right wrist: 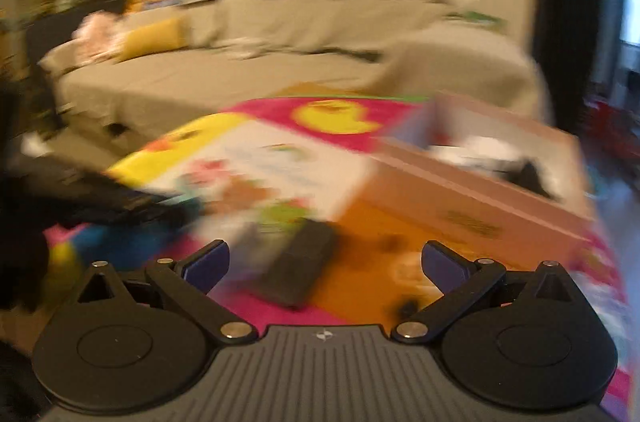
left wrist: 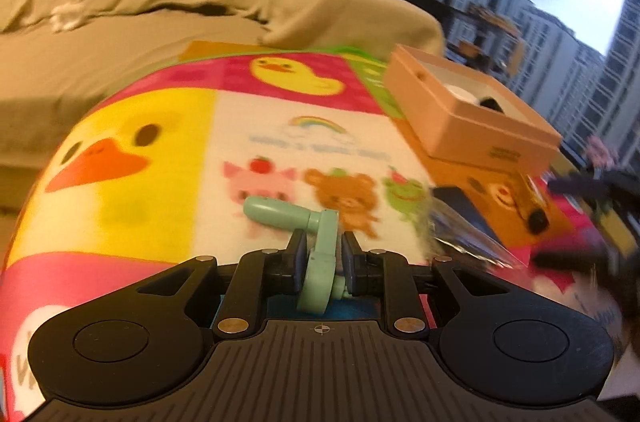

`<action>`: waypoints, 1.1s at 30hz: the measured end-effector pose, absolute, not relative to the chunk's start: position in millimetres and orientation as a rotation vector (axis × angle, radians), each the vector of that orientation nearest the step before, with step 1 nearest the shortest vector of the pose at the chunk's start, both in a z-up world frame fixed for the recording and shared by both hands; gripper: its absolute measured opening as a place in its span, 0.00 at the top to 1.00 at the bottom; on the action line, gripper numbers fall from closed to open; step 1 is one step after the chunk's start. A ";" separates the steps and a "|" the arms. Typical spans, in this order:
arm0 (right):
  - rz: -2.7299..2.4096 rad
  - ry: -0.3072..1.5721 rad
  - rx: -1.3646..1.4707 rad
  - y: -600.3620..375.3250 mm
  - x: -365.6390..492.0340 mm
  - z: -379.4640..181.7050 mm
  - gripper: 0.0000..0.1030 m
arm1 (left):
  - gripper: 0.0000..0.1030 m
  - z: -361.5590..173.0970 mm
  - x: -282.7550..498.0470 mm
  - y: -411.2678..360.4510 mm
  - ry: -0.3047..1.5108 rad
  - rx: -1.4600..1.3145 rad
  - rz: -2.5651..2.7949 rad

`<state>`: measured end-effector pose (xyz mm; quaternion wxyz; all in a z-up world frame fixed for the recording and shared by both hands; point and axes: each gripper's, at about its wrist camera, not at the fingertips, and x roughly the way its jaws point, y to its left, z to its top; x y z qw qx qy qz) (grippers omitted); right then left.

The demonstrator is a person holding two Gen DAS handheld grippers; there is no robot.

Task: Organize rigid objects
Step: 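Grasp the clear bag with the black item using the right tool while the left tool holds the teal piece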

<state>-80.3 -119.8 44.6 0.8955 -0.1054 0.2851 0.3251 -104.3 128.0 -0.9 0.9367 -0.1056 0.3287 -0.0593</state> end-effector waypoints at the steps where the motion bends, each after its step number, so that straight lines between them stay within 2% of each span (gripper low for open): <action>1: 0.719 0.603 -0.227 -109.4 -82.9 42.0 0.01 | 0.78 -1.1 -104.3 131.1 0.672 -0.232 -0.117; 5: 0.838 0.623 -0.320 -66.8 -94.0 28.9 0.01 | 0.78 -4.1 -106.1 137.6 0.656 -0.273 -0.126; 14: 0.735 0.483 -0.549 -50.0 -117.1 13.3 0.01 | 0.78 -5.7 -107.9 138.4 0.644 -0.294 -0.124; 20: 0.758 0.634 -0.368 -75.7 -94.4 21.5 0.18 | 0.78 -6.8 -109.5 140.6 0.639 -0.312 -0.126; 26: 0.753 0.651 -0.330 -49.9 -76.5 16.5 0.46 | 0.78 -4.9 -108.9 135.3 0.644 -0.274 -0.109; 28: 0.760 0.671 -0.355 -40.3 -72.3 15.9 0.68 | 0.78 -2.8 -108.3 128.9 0.650 -0.238 -0.092; 31: 0.768 0.661 -0.389 -38.0 -74.9 19.3 0.77 | 0.78 -1.3 -106.4 117.3 0.652 -0.187 -0.064; 33: 0.765 0.651 -0.394 -46.9 -79.8 25.1 0.79 | 0.78 -1.1 -105.4 111.3 0.648 -0.173 -0.090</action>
